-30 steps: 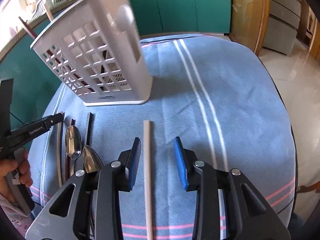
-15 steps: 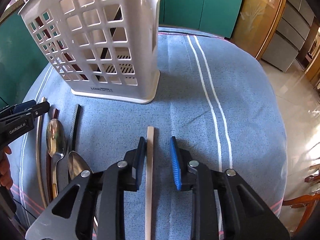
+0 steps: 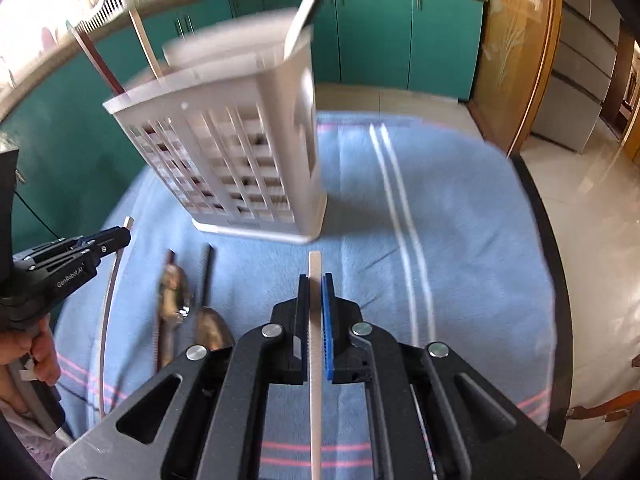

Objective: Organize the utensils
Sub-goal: 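Lift both chopsticks over the white holder and lower them into it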

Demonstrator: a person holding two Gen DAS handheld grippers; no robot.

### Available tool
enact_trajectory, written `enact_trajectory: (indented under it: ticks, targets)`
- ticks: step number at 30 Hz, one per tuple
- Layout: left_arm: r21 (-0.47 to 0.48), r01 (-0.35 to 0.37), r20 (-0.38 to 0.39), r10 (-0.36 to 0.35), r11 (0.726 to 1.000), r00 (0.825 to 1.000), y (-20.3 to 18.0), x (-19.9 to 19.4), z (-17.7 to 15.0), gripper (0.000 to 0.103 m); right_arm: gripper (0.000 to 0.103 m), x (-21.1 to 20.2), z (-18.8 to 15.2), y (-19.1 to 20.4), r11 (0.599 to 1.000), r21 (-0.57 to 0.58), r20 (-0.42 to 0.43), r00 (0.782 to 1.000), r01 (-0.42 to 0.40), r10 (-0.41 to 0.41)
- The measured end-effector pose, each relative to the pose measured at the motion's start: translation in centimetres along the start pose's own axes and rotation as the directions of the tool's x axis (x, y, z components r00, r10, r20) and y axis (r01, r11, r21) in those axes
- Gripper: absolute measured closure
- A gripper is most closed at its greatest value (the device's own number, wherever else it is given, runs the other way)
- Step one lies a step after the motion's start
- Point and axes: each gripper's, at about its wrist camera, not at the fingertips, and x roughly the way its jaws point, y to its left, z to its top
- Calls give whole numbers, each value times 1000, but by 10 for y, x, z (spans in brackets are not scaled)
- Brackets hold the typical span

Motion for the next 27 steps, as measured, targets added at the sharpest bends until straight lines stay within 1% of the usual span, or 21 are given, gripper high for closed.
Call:
enact_trajectory:
  ticks: [3, 6, 11, 15, 23, 27]
  targets:
    - [7, 10, 65, -10, 1000, 998, -2, -31, 4, 97, 96, -33, 4, -2, 1000, -3, 61, 998, -13, 13]
    - [11, 13, 127, -15, 1000, 992, -5, -61, 6, 97, 96, -53, 6, -4, 1000, -5, 99, 995, -24, 24]
    - [20, 17, 197, -21, 1000, 980, -12, -94, 8, 97, 96, -82, 7, -3, 999, -11, 157, 987, -39, 41]
    - [31, -3, 245, -5, 1000, 969, -17, -110, 8, 97, 96, -99, 5, -4, 999, -17, 197, 979, -44, 47]
    - [50, -23, 306, 7, 998, 952, -23, -138, 5, 97, 96, -130, 4, 3, 999, -34, 273, 961, -40, 48]
    - [56, -23, 313, 4, 998, 950, -22, -143, 4, 97, 96, -135, 3, 7, 998, -41, 289, 956, -42, 52]
